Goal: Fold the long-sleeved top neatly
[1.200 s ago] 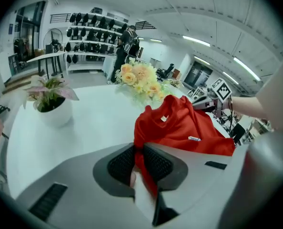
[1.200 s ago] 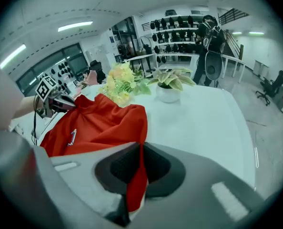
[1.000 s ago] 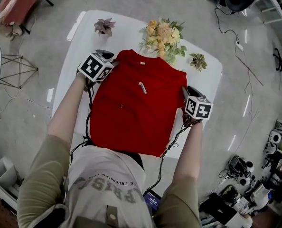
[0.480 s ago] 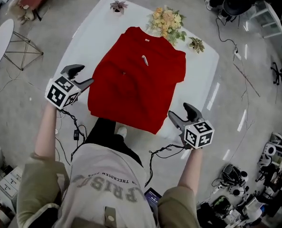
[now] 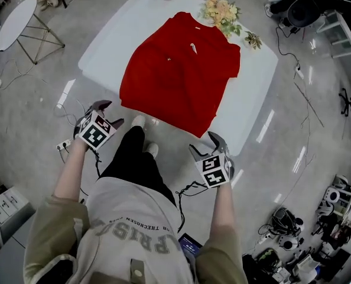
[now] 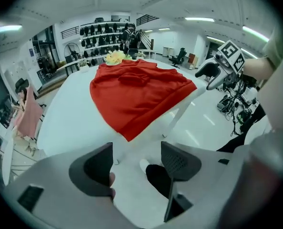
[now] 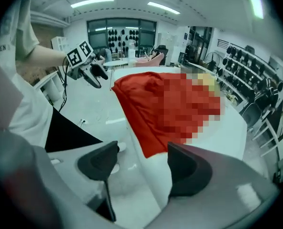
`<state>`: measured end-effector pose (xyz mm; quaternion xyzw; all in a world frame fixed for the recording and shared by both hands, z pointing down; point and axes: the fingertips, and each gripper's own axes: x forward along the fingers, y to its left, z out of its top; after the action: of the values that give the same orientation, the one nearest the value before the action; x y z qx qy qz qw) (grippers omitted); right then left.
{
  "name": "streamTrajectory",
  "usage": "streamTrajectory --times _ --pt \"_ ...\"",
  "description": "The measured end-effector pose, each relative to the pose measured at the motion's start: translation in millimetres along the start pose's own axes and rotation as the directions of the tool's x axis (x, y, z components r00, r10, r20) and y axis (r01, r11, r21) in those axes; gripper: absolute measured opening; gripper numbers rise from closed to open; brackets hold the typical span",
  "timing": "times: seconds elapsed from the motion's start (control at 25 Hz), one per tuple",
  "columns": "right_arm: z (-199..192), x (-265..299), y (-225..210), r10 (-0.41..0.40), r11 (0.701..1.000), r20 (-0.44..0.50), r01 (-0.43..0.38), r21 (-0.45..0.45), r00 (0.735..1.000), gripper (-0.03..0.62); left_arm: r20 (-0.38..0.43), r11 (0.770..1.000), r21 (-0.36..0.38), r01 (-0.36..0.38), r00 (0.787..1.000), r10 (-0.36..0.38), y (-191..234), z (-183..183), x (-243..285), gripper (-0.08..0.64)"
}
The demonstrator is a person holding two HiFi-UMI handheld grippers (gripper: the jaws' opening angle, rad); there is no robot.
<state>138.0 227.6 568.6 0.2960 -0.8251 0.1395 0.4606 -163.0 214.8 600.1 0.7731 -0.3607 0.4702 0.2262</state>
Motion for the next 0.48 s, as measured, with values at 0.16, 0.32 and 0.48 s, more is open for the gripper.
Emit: streamTrajectory --times 0.16,0.32,0.48 --pt "-12 18 5 -0.090 0.996 -0.044 0.090 -0.006 0.995 0.314 -0.015 1.000 -0.031 -0.006 1.000 0.006 -6 -6 24 0.301" --pt "-14 30 0 -0.161 0.987 -0.077 0.163 0.019 0.984 0.258 -0.013 0.998 -0.064 0.004 1.000 -0.005 -3 -3 44 0.301" --pt "-17 34 -12 -0.255 0.967 -0.106 0.255 -0.006 0.961 0.151 -0.022 0.995 -0.100 0.014 1.000 -0.016 6 -3 62 0.298"
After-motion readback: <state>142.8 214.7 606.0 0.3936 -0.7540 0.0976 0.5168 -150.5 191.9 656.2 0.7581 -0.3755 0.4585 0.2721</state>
